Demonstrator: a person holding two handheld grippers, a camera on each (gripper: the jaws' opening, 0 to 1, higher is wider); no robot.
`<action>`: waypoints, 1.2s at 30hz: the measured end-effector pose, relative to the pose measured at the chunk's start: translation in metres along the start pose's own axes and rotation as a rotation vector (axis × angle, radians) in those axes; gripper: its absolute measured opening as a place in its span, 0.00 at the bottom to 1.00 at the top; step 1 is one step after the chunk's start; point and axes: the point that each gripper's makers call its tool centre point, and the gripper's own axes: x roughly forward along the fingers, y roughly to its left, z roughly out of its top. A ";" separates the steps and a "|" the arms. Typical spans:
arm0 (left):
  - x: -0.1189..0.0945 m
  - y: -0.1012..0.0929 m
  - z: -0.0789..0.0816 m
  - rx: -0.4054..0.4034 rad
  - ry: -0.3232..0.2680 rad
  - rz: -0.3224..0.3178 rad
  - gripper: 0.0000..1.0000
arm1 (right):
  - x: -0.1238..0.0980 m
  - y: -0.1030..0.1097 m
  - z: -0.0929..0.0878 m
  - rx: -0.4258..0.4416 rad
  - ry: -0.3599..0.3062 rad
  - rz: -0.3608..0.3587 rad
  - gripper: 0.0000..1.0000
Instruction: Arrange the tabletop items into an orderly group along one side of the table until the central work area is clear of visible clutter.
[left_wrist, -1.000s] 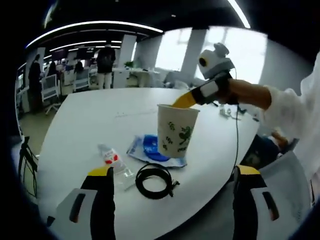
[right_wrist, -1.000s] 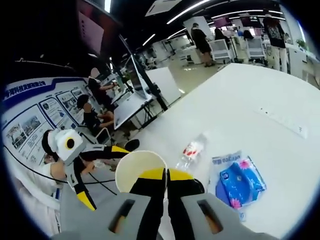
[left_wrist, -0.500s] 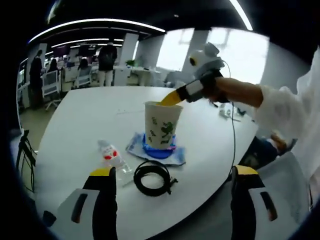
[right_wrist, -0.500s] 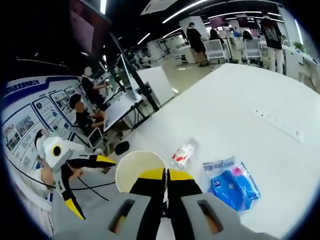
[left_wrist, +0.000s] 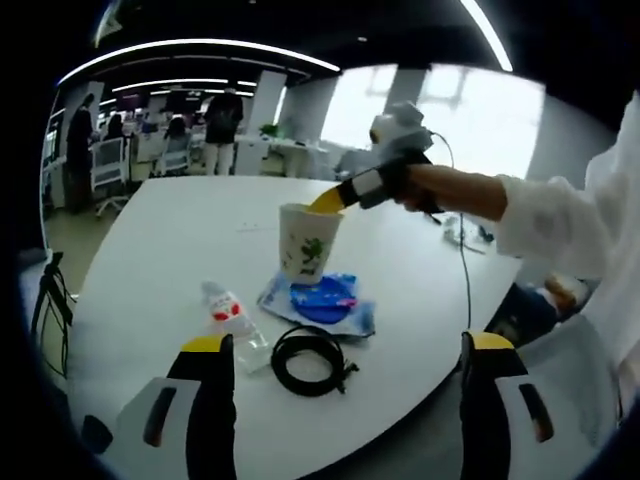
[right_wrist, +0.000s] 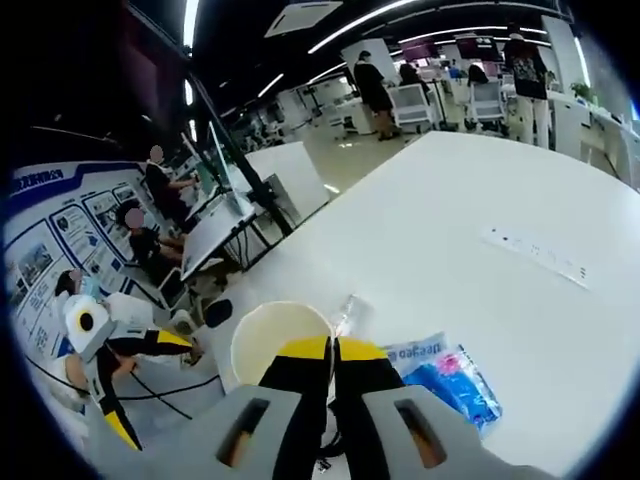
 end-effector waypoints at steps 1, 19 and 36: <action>0.000 0.000 0.000 -0.001 0.002 0.000 0.91 | 0.003 -0.005 0.003 0.000 -0.005 -0.012 0.00; -0.002 0.010 0.007 -0.019 -0.044 0.036 0.92 | 0.054 -0.048 0.027 -0.101 -0.018 -0.115 0.00; -0.001 0.020 0.001 -0.034 -0.017 0.072 0.92 | 0.090 -0.080 0.021 -0.128 0.013 -0.168 0.00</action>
